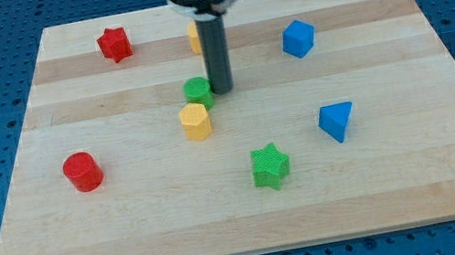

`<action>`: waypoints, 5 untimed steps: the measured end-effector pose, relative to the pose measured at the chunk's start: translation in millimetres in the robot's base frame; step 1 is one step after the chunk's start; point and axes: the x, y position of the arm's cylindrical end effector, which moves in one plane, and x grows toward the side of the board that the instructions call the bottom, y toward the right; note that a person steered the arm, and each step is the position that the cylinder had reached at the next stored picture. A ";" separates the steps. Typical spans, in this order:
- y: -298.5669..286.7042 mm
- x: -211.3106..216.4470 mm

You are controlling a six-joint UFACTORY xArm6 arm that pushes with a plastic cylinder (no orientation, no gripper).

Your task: Slide the green circle towards the red star

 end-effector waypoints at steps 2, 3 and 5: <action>23.2 3.5; 36.7 24.4; -45.5 25.6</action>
